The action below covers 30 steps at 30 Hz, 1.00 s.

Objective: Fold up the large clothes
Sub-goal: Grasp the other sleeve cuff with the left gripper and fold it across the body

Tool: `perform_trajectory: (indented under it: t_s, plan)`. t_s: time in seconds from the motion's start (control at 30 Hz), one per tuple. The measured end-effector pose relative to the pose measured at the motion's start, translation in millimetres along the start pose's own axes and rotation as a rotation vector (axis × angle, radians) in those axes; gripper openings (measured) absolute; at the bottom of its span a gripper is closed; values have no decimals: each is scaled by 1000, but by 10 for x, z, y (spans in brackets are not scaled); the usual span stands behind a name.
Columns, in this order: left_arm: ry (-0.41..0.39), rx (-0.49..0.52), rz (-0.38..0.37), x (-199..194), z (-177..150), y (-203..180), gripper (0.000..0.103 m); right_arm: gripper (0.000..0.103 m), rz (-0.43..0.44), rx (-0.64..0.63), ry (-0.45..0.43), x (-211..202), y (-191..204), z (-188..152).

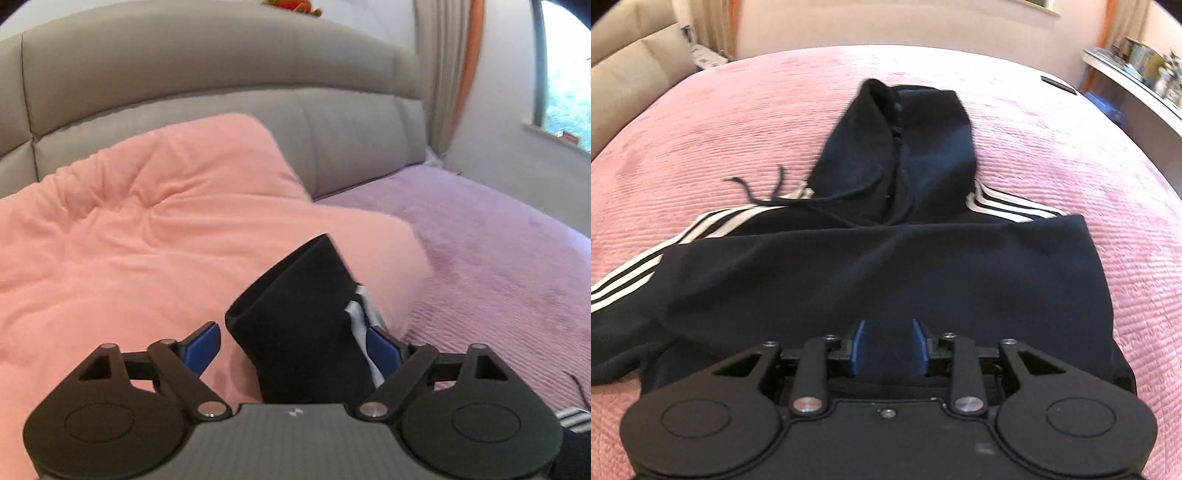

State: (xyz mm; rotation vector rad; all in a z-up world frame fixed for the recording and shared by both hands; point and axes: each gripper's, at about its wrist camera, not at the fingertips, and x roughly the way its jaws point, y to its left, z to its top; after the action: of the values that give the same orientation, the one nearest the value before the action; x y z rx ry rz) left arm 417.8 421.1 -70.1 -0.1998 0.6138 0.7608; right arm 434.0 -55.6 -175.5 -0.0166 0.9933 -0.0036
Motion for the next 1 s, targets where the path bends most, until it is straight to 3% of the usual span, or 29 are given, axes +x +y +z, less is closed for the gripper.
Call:
perform_trajectory:
  t_s: [0.07,0.13,0.17,0.2,0.23,0.3,0.37,0.6,0.8,0.93,1.0]
  plan:
    - [8,-1,11,166,29,-9,78,36,20,-15,-5,-28,30,1]
    - [26,-23,37,239,22,51,65,36,34,-26,-9,-64,34,-7]
    - [38,-45,21,278,18,69,52,36,38,-29,-12,-80,22,-11]
    - [54,-63,11,313,7,78,27,36,41,-30,-16,-97,6,-21]
    - [61,-68,-1,329,-1,89,15,36,42,-30,-18,-104,-16,-29]
    - [38,-58,-30,274,-14,58,10,36,43,-20,-19,-109,-83,-53]
    - [-2,-27,-69,72,-56,-61,9,36,44,-1,-19,-117,-173,-82]
    - [-48,89,-353,-831,-329,-847,9,36,69,72,-16,-277,-551,-207]
    - [-6,135,-705,-1541,-692,-1851,9,36,54,66,-32,-480,-927,-330]
    - [73,245,-937,-1908,-1158,-2694,10,36,45,89,-42,-579,-1234,-392]
    - [92,289,-996,-2008,-1489,-3070,25,36,47,96,-41,-573,-1362,-416]
